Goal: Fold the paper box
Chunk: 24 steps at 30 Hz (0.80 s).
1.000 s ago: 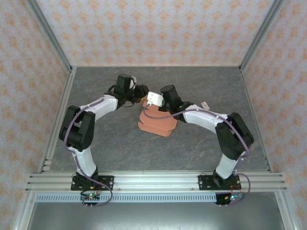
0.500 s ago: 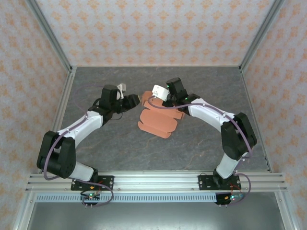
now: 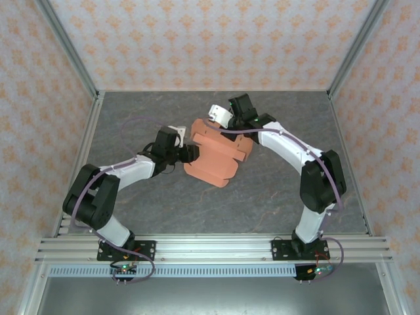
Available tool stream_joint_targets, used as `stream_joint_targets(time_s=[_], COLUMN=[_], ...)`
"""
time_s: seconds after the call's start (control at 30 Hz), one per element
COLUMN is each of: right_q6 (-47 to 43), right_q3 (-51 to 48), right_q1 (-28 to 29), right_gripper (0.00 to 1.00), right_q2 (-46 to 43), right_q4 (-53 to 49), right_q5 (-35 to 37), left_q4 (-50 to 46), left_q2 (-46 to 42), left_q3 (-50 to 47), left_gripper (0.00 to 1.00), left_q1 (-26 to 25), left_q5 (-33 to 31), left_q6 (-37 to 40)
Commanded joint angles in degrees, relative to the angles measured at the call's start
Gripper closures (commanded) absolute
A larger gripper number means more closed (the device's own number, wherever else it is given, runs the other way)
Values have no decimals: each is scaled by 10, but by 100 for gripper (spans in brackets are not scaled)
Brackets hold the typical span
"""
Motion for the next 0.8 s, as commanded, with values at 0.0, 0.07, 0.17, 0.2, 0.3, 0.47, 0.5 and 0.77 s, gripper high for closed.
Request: stream_joint_targets(time_s=[0.0, 0.07, 0.17, 0.2, 0.3, 0.47, 0.5, 0.77], right_q6=[15, 16, 20, 22, 25, 32, 33, 39], right_q3=[24, 30, 47, 53, 70, 88, 90, 118], right_q1=[-4, -6, -9, -9, -8, -9, -9, -9], right_gripper=[100, 100, 100, 100, 100, 100, 100, 100], right_q2=[8, 10, 18, 21, 30, 42, 43, 59], right_q4=[-39, -45, -61, -67, -83, -97, -98, -120], right_q5=[-33, -39, -45, -46, -48, -52, -53, -50], left_q4=[18, 10, 7, 8, -3, -8, -9, -5], left_q2=[17, 34, 56, 61, 68, 57, 56, 31], left_q3=[31, 49, 70, 72, 78, 65, 66, 41], left_gripper=[46, 46, 46, 46, 47, 47, 47, 47], left_q1=[4, 6, 15, 18, 21, 21, 21, 21], left_q5=[-34, -24, 0, 10, 20, 39, 40, 32], left_q6=[80, 92, 85, 81, 75, 69, 66, 60])
